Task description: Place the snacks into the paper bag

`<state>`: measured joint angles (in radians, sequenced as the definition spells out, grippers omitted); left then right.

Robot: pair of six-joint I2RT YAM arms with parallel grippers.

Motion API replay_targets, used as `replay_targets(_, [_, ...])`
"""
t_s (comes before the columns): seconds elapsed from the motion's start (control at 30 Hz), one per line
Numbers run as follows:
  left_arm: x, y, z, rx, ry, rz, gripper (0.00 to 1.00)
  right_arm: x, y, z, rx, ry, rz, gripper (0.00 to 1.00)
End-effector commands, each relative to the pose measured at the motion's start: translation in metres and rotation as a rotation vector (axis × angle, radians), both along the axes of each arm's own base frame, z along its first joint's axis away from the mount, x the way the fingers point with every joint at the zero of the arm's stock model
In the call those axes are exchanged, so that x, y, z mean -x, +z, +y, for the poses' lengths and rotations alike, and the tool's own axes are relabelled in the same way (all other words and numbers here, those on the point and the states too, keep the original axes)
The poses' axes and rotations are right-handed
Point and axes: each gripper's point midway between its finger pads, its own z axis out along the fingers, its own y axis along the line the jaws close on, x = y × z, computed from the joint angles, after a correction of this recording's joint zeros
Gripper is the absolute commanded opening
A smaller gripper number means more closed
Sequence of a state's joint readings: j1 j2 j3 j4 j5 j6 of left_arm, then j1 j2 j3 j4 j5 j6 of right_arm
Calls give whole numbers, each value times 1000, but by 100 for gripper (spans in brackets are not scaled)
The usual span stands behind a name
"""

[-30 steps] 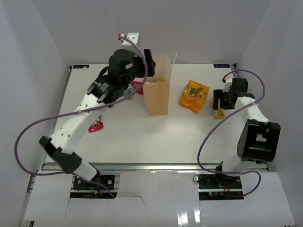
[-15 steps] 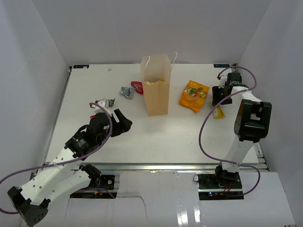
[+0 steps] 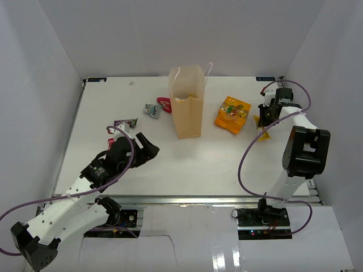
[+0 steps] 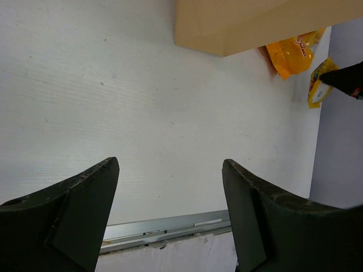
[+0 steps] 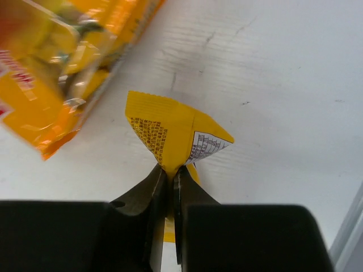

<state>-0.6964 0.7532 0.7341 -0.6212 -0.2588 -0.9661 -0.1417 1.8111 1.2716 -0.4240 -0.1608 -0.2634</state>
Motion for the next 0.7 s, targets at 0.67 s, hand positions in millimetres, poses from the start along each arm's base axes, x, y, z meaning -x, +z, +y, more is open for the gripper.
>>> replay_targets(0.67, [4,7,-4,72,7,13,84,36,436,327,-581,727,-922,10])
